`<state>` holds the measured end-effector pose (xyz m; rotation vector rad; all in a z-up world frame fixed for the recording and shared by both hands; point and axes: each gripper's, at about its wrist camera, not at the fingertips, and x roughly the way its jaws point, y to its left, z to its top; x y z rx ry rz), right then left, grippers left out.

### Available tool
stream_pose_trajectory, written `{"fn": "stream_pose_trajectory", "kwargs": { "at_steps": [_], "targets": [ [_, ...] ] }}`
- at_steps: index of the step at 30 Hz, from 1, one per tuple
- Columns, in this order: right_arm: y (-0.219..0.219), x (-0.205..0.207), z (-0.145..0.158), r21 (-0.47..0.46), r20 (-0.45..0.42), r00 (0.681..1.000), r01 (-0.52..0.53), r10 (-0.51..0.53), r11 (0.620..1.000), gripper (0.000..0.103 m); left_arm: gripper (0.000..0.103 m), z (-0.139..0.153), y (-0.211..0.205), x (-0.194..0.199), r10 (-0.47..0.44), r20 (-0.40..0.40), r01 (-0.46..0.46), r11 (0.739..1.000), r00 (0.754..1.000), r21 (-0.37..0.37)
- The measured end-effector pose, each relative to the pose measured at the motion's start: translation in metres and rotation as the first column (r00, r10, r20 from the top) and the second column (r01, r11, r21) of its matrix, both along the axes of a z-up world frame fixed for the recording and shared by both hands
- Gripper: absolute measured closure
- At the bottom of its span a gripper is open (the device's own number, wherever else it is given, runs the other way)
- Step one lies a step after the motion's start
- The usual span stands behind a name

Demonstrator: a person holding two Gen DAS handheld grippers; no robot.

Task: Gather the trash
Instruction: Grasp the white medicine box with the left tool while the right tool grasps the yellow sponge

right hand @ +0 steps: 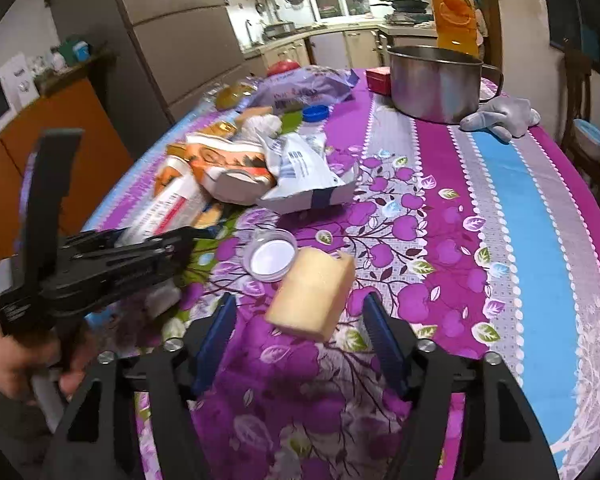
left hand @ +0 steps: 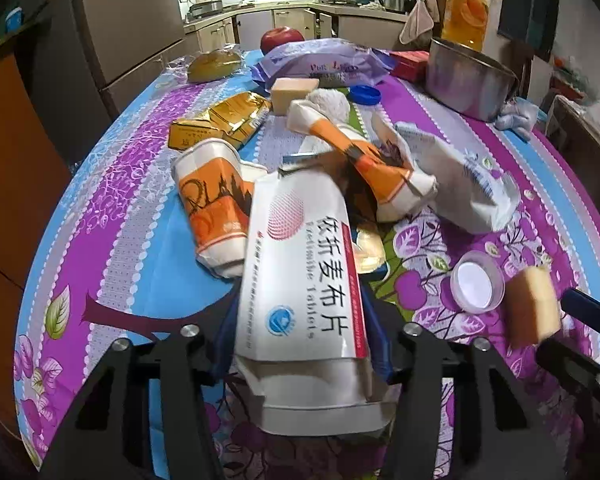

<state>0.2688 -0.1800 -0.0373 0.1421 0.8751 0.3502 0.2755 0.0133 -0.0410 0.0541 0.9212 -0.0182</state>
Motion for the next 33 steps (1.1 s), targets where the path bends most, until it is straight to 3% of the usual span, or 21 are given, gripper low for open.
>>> {"fn": "stream_pose_trajectory", "kwargs": {
  "at_steps": [4, 10, 20, 33],
  "targets": [
    [0.005, 0.007, -0.011, -0.035, -0.02, 0.999, 0.028, -0.028, 0.999, 0.059, 0.057, -0.001, 0.003, 0.001, -0.005, 0.005, 0.006, 1.0, 1.0, -0.024],
    [0.007, 0.005, -0.011, -0.066, 0.014, 0.998, 0.055, -0.055, 0.996, 0.065, 0.06, 0.001, 0.009, -0.001, -0.004, 0.02, 0.005, 0.998, 1.0, -0.061],
    [-0.001, -0.021, 0.014, -0.063, 0.175, 0.981, 0.095, -0.082, 0.993, 0.068, 0.061, 0.022, 0.01, -0.027, 0.023, 0.127, -0.013, 0.997, 0.992, -0.082],
    [0.003, -0.064, 0.068, -0.093, 0.401, 0.912, 0.141, -0.093, 0.986, 0.068, 0.061, 0.068, -0.017, -0.09, 0.017, 0.339, -0.004, 0.999, 0.94, -0.039]
  ]
}}
